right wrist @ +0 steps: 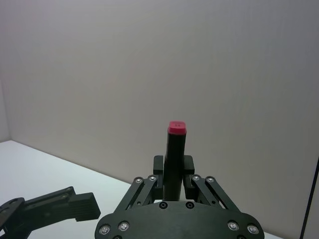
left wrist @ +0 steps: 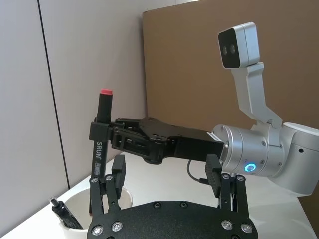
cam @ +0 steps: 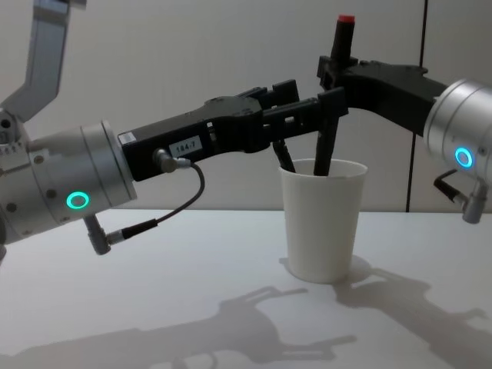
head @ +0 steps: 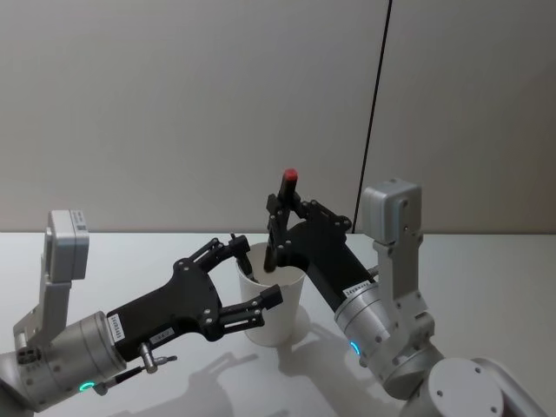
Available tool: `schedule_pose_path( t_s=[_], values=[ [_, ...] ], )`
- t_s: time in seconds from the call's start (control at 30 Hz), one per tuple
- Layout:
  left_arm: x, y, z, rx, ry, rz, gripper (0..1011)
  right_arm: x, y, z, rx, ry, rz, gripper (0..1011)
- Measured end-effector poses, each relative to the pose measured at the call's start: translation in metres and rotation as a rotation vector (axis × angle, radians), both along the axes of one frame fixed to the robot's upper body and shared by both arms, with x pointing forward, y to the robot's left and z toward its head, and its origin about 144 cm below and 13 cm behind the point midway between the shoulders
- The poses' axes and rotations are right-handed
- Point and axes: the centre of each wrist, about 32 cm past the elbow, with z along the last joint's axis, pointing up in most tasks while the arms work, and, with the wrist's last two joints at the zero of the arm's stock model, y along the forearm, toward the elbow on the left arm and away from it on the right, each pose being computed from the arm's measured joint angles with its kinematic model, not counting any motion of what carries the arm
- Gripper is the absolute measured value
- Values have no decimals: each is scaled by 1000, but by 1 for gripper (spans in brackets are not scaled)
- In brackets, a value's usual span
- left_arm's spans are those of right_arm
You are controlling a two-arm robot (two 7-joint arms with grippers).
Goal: Place the pen into the pen holder.
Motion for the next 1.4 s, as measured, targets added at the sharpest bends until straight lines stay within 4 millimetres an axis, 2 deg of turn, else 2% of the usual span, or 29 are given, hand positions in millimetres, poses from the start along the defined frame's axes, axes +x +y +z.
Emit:
schedule_pose_path(
  t_s=[0.1, 0.2, 0.3, 0.33, 0.43, 0.47, 0.87, 1.4],
  values=[
    [0, 0, 0, 0, 0, 0, 1002, 1, 1, -1, -2, 1, -1, 255],
    [0, 0, 0, 0, 0, 0, 1002, 1, 2, -2, -4, 1, -2, 379],
    [0, 0, 0, 0, 0, 0, 1002, 2, 2, -2, -5, 1, -3, 455],
    [0, 0, 0, 0, 0, 0, 1002, 2, 2, -3, -5, 1, -3, 515],
    [0, 0, 0, 0, 0, 0, 1002, 2, 3, -3, -6, 0, -3, 584],
    [0, 0, 0, 0, 0, 0, 1002, 2, 3, -3, -6, 0, -3, 643],
    [0, 0, 0, 0, 0, 0, 1002, 2, 3, -2, 9, -1, -3, 979],
    [0, 0, 0, 0, 0, 0, 1002, -7, -5, 23, 131, -31, -2, 1001]
  ],
)
